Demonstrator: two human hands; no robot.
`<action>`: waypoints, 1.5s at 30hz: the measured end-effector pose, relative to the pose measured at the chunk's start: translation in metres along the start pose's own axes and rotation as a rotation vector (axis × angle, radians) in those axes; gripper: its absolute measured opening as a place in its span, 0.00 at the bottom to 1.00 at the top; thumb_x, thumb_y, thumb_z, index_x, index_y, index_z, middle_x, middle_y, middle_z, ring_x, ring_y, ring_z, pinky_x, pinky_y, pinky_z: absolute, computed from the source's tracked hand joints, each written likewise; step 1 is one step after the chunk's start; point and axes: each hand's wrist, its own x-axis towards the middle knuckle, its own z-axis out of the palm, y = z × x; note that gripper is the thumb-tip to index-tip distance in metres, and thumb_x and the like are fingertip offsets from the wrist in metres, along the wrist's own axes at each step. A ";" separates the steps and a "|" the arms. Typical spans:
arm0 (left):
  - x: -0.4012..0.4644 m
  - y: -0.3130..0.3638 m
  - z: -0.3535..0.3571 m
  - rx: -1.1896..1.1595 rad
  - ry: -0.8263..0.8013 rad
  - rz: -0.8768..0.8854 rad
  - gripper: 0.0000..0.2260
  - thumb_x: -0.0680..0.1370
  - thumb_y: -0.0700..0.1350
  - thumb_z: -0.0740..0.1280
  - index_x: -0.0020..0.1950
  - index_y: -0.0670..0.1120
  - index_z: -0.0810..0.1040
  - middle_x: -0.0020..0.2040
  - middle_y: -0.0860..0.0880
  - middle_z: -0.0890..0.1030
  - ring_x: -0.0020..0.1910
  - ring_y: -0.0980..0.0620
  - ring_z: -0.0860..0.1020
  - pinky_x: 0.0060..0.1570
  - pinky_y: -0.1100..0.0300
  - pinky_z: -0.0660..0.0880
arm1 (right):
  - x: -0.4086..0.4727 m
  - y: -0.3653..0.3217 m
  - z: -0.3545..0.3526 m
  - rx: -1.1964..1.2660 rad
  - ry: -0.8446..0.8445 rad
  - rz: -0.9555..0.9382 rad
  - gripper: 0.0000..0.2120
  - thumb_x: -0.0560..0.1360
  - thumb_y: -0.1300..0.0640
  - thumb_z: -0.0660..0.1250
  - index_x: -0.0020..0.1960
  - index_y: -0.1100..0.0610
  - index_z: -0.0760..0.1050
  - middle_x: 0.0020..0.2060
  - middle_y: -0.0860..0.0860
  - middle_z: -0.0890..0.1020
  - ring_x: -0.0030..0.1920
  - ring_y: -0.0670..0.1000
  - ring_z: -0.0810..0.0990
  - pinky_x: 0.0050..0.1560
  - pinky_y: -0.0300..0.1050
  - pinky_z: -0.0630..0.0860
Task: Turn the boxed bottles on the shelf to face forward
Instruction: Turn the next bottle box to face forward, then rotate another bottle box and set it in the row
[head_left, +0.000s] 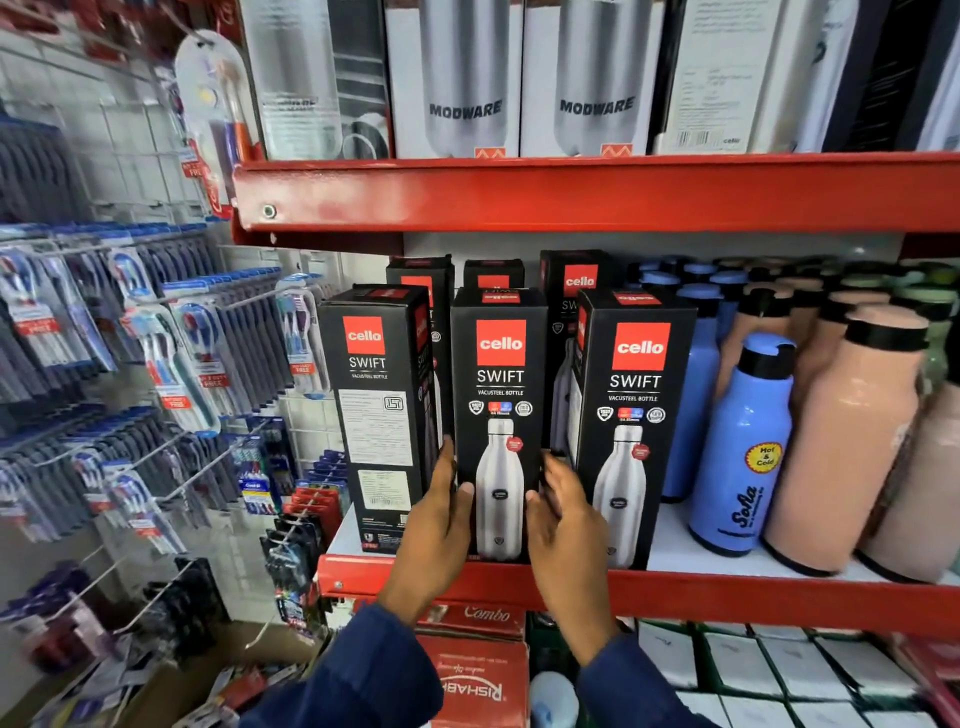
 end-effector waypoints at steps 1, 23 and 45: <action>-0.006 0.003 -0.003 0.029 0.015 0.008 0.29 0.83 0.57 0.55 0.83 0.50 0.58 0.48 0.59 0.82 0.43 0.64 0.80 0.45 0.74 0.70 | -0.006 0.000 -0.003 0.003 0.065 0.006 0.19 0.78 0.63 0.65 0.67 0.51 0.73 0.56 0.39 0.81 0.54 0.27 0.77 0.55 0.23 0.72; 0.008 -0.024 -0.081 -0.267 0.193 -0.107 0.32 0.70 0.39 0.70 0.74 0.52 0.69 0.64 0.55 0.83 0.63 0.55 0.81 0.67 0.48 0.77 | -0.016 -0.066 0.076 0.269 -0.236 0.136 0.26 0.77 0.54 0.51 0.74 0.51 0.65 0.70 0.43 0.72 0.65 0.29 0.68 0.70 0.32 0.64; 0.041 -0.039 -0.098 -0.379 0.040 -0.101 0.29 0.79 0.30 0.53 0.75 0.52 0.71 0.69 0.52 0.80 0.64 0.57 0.79 0.58 0.64 0.77 | 0.000 -0.052 0.102 -0.022 -0.095 0.021 0.21 0.79 0.59 0.63 0.72 0.56 0.68 0.56 0.52 0.84 0.53 0.49 0.83 0.49 0.28 0.72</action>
